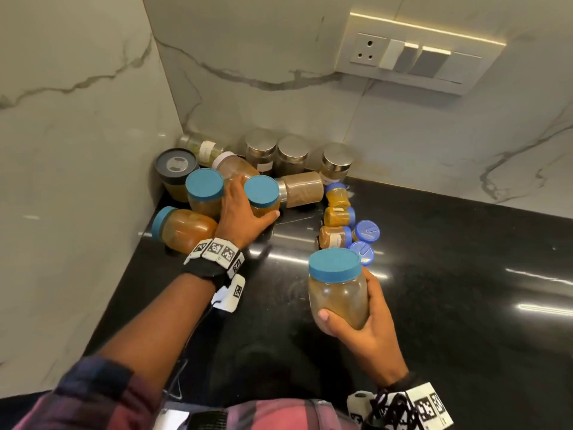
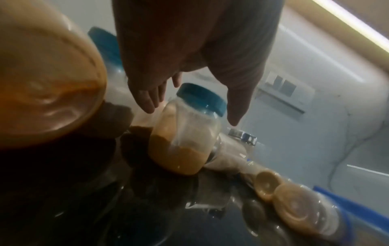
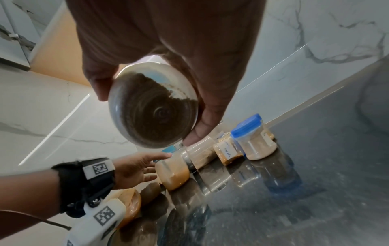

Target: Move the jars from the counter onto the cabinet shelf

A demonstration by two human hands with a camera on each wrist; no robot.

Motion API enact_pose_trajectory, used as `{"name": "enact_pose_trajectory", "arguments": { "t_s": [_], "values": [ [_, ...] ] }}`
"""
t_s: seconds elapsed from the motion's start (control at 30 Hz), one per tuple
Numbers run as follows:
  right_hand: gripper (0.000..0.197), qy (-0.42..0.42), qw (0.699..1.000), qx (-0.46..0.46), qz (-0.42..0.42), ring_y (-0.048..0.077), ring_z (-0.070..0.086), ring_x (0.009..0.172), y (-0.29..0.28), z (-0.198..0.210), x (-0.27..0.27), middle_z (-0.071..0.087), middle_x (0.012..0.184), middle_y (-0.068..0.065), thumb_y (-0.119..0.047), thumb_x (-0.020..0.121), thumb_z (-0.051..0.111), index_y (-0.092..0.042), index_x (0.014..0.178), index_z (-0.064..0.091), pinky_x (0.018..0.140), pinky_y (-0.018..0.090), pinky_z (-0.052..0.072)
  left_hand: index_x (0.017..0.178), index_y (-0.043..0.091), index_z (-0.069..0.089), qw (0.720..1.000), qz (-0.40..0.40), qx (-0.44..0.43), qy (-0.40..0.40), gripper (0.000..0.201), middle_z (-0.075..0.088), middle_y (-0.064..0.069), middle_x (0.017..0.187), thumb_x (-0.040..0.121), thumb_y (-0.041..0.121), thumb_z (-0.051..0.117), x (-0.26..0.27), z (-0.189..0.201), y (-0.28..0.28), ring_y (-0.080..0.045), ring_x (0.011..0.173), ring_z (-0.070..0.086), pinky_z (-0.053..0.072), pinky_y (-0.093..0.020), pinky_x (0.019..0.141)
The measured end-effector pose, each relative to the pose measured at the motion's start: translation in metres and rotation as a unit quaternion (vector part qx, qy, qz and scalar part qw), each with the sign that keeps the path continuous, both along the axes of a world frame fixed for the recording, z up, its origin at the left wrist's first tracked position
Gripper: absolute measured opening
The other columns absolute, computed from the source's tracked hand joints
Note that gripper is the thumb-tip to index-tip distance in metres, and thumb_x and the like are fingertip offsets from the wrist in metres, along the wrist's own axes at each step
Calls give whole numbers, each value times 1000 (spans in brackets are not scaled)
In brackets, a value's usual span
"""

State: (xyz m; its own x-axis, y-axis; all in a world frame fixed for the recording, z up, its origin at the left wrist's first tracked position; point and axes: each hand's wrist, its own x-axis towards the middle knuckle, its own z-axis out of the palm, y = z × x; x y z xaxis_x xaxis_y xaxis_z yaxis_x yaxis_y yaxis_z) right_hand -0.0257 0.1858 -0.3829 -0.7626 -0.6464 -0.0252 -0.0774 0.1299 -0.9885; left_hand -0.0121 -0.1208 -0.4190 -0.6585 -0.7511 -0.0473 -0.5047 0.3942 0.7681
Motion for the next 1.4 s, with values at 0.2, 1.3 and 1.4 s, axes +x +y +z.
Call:
{"name": "enact_pose_trajectory", "arguments": {
  "t_s": [0.2,1.3,1.4],
  "values": [
    [87,-4,1000,-11,-4,14,64,123,10,3,4,64,135,-12,-35,66,87,-32,143,46,95,29,58,150,20,27,998,4,-58,-23,102,35,-10,142,71,44,87,1,-12,5,-28,136,38,38,-42,117],
    [72,-159,980,-109,42,39,62,125,15,-3,19,64,135,14,-43,83,74,-18,145,49,104,73,43,151,15,35,759,-84,581,280,91,56,-23,139,70,10,77,169,65,134,-37,124,61,56,-52,95],
    [68,-194,970,-138,48,43,60,126,10,1,19,63,137,19,-37,86,67,-12,146,47,103,68,47,147,17,40,811,-86,520,254,102,64,-14,133,63,28,96,172,69,134,-32,123,65,58,-41,92]
  ]
}}
